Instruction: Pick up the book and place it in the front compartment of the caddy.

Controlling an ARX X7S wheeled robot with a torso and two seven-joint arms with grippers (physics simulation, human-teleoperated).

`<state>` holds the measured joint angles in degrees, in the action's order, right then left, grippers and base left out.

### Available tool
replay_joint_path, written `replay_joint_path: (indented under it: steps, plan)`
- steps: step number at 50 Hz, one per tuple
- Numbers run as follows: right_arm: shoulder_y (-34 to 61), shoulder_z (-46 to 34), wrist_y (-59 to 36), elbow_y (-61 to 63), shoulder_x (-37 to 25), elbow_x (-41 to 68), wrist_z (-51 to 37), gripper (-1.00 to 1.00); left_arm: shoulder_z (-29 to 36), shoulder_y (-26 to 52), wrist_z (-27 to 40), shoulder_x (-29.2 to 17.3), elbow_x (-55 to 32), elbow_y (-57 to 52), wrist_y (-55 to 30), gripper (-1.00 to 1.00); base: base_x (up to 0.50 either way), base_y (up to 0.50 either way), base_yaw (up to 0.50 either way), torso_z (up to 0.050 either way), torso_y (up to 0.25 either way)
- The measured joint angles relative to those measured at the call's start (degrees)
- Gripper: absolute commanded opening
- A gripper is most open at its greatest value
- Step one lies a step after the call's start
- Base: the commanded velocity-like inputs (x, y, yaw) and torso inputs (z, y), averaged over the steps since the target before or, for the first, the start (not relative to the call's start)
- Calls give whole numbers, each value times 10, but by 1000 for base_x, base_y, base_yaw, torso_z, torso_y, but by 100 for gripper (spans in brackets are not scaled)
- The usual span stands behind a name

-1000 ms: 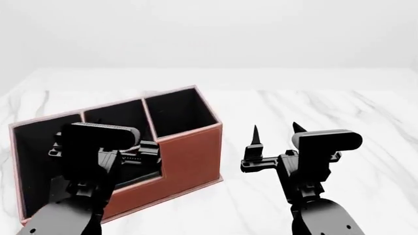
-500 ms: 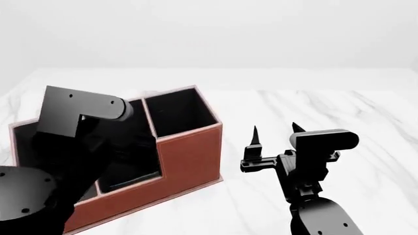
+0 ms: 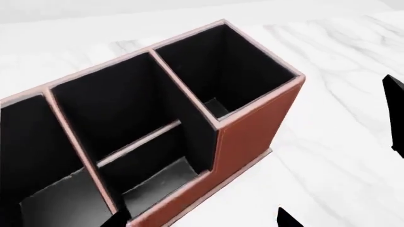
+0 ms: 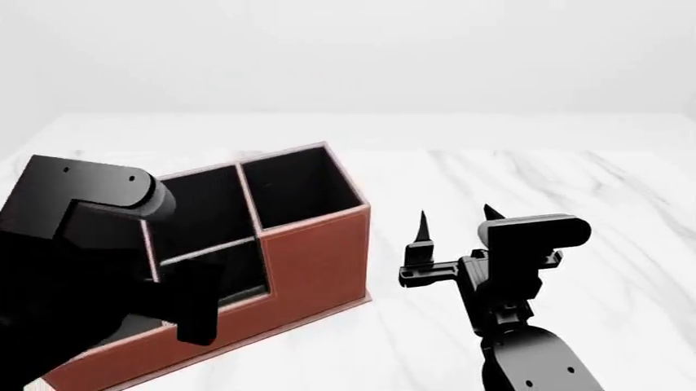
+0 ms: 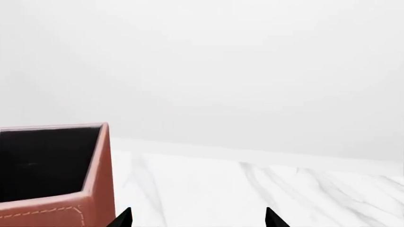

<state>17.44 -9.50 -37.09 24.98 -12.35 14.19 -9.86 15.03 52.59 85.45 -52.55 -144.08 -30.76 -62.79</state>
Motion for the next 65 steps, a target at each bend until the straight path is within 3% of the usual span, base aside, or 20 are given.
replay_joint_path:
  steps: [27, 65]
  plan:
    - [3, -13, 5, -13, -5, 1, -6, 100, 141, 37, 25, -136, -176, -77, 144, 100, 0, 0, 0, 0, 0]
    - [6, -23, 15, -26, -9, 6, -14, 100, 210, 32, 1, -268, -244, -139, 206, 100, 0, 0, 0, 0, 0]
